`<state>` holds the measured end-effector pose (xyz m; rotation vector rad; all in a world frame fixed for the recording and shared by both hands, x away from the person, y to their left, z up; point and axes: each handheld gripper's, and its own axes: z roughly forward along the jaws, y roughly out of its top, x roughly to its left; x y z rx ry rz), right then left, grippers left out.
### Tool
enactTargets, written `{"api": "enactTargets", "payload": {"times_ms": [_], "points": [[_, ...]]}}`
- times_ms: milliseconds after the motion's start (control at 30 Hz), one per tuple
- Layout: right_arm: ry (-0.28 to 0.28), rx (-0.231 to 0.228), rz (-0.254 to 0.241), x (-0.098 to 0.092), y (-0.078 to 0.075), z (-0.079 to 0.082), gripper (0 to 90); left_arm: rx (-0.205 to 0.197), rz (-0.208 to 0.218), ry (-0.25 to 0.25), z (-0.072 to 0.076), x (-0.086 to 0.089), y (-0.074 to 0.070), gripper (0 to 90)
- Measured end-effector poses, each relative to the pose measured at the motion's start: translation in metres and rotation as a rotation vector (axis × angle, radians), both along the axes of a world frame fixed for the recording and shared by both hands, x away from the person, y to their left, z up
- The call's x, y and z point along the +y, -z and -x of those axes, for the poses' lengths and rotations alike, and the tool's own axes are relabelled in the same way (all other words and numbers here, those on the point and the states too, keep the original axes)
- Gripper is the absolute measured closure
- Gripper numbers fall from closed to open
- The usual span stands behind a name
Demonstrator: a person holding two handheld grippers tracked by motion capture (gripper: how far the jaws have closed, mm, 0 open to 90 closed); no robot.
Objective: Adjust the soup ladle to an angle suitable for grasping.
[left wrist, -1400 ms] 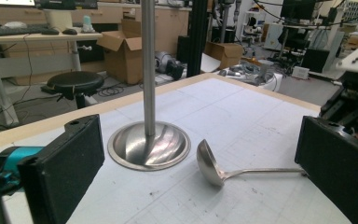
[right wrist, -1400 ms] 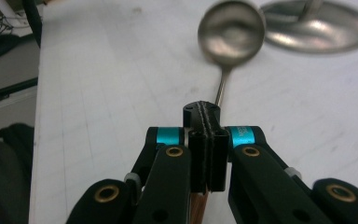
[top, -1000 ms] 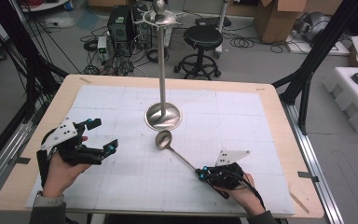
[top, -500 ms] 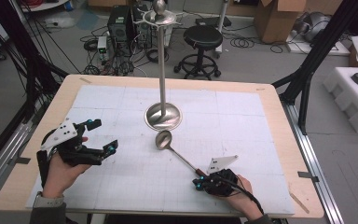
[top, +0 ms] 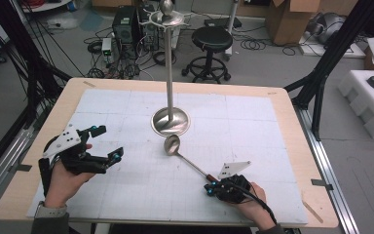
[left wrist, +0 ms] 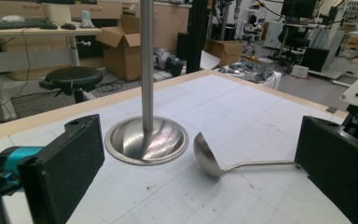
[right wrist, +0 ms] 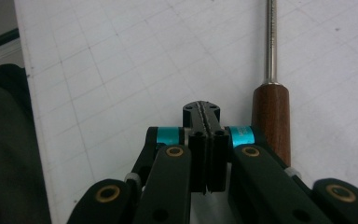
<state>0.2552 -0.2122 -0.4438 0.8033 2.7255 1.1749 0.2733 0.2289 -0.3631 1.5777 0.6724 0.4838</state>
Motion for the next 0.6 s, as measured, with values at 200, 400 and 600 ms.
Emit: {"api": "enactTargets", "payload": {"times_ms": [200,400,600], "points": [[0.002,-0.007,0.007,-0.006,0.000,-0.007,89.9,0.007,-0.002,-0.006,-0.001,0.001,0.002,1.8],[0.022,-0.027,0.021,-0.012,-0.001,-0.013,89.9,0.004,-0.006,-0.003,0.000,0.001,0.002,1.8],[0.053,-0.046,0.044,-0.018,-0.002,-0.024,89.9,0.005,0.000,-0.005,0.000,0.001,0.002,1.8]]}}
